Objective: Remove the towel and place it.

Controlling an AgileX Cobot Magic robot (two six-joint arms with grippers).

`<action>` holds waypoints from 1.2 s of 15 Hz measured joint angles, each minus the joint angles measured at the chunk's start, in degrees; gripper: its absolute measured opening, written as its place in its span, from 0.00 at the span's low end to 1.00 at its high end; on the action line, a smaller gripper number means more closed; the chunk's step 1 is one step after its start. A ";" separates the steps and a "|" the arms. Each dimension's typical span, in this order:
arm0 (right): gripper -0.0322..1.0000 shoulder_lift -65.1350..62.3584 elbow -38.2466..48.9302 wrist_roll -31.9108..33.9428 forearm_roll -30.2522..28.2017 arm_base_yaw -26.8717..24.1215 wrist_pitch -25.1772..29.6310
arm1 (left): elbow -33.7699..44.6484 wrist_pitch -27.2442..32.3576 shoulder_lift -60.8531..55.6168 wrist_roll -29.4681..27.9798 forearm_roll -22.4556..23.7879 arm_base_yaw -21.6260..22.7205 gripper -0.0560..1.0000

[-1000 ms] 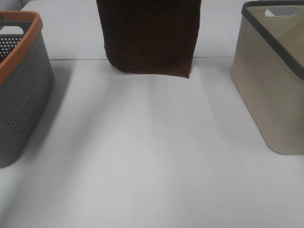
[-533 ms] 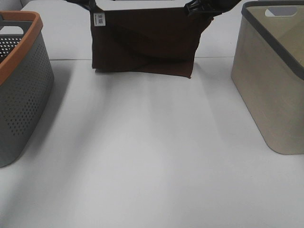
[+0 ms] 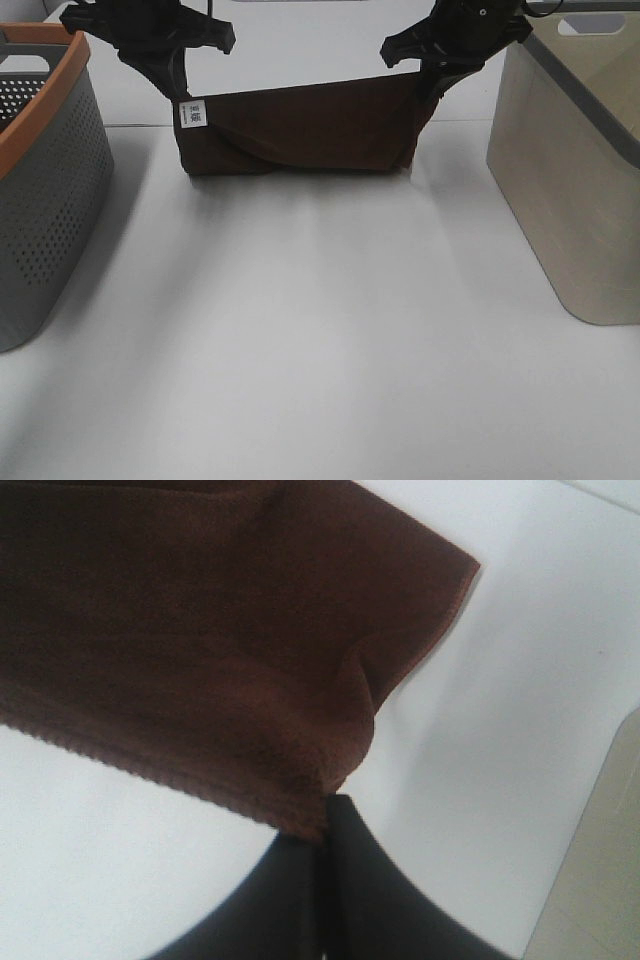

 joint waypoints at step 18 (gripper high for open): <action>0.03 0.00 19.14 -1.38 6.65 -0.46 12.43 | 27.39 0.63 -2.58 0.06 -3.95 -7.85 0.07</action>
